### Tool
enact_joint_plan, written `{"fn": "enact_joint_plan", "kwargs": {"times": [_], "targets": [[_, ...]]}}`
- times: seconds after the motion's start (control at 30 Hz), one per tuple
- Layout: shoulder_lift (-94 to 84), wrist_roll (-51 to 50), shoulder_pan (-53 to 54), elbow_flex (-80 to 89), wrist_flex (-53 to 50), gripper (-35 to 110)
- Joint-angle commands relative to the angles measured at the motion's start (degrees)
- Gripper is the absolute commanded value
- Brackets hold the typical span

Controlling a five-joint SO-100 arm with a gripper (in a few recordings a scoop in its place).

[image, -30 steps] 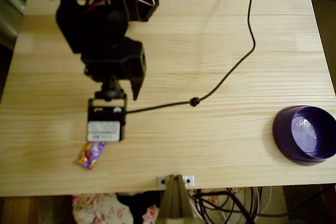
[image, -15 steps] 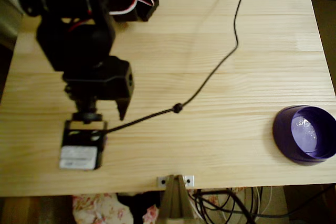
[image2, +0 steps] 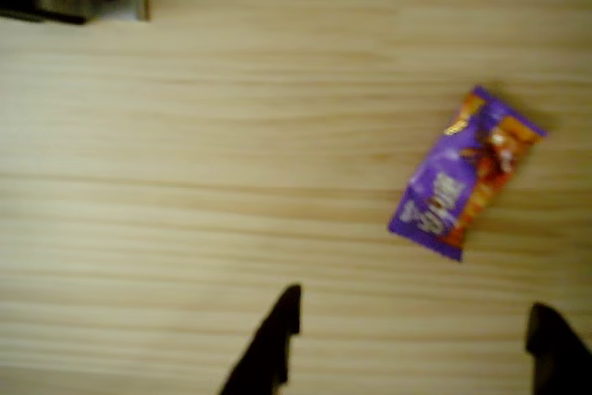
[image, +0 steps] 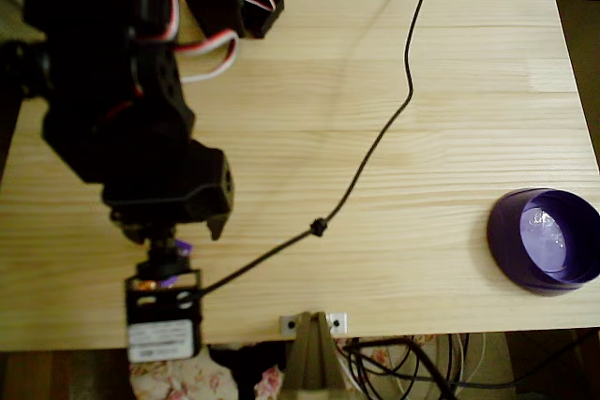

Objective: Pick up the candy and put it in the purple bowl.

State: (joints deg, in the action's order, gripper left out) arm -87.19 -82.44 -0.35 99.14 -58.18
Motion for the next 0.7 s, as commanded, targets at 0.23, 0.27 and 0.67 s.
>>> {"fn": "enact_joint_plan", "kwargs": {"times": [0.23,0.27,0.67], "targets": [[0.4,2.4,0.5,-5.8,3.5,51],[0.7,2.5,0.5,-5.8,3.9,52],[5.2,3.0,1.5,-8.0,6.2,55]]}}
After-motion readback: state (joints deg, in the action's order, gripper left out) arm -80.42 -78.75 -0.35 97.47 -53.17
